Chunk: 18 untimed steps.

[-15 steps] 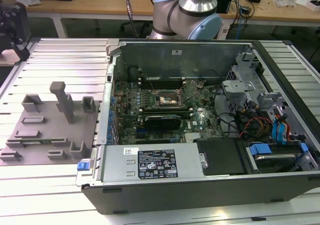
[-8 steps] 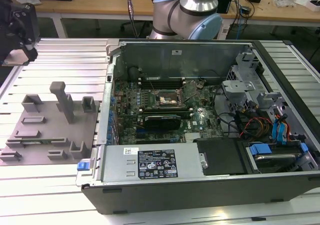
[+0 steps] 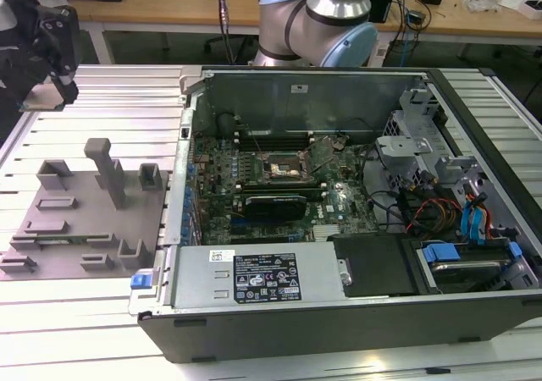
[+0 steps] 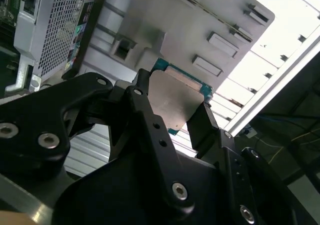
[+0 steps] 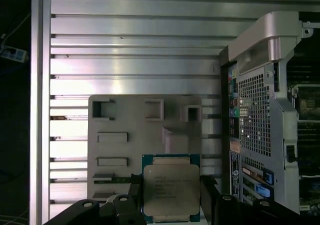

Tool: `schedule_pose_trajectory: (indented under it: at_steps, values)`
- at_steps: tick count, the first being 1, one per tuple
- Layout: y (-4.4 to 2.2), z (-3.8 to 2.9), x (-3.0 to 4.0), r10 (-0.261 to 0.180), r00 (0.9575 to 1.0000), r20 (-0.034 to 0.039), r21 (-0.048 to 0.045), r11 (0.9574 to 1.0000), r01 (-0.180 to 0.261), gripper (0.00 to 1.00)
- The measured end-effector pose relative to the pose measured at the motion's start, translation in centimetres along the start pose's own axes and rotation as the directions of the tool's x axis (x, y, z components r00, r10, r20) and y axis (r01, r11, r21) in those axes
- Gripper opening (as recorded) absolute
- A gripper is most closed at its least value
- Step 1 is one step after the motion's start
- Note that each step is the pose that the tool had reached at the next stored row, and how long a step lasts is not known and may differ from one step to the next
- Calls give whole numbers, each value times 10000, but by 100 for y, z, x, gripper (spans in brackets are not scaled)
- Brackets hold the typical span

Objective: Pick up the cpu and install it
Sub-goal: 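Pick up the cpu and move it towards the insertion slot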

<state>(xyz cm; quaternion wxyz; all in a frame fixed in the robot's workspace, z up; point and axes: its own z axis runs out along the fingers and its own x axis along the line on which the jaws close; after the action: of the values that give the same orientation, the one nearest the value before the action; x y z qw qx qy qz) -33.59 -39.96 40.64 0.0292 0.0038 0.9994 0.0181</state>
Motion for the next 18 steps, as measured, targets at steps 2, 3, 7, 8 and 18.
schedule_pose_trajectory:
  at_steps: [2,3,7,8,18]
  values:
    - [0,3,-48,0,10000,0,0,10000,0,55]
    - [1,4,-65,0,10000,0,0,10000,0,55]
    - [1,9,-146,0,10000,0,0,10000,0,55]
    - [1,10,-166,0,10000,1,0,10000,0,55]
    - [2,26,-452,0,10000,-1,1,10000,0,55]
